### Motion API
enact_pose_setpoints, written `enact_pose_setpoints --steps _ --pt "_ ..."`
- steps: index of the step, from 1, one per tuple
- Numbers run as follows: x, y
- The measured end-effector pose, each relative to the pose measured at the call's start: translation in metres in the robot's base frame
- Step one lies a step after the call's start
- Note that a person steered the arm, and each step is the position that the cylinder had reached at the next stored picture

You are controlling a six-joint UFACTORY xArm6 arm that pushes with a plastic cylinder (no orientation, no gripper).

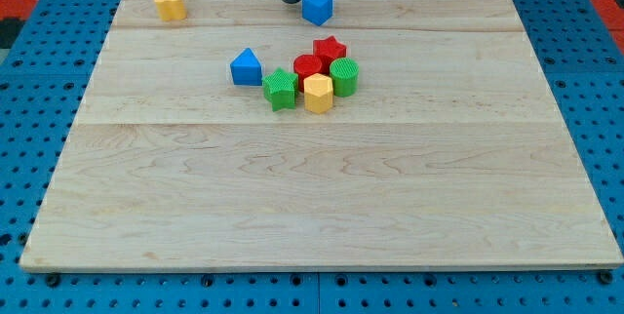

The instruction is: Point at the blue triangle

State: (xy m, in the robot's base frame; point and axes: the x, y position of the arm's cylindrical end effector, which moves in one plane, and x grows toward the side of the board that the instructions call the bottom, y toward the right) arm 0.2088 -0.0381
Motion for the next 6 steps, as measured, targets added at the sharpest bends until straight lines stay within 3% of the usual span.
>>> enact_pose_setpoints --steps 4,5,6 --pt "0.0 -0.009" --pt "0.027 -0.054" --pt "0.073 -0.052"
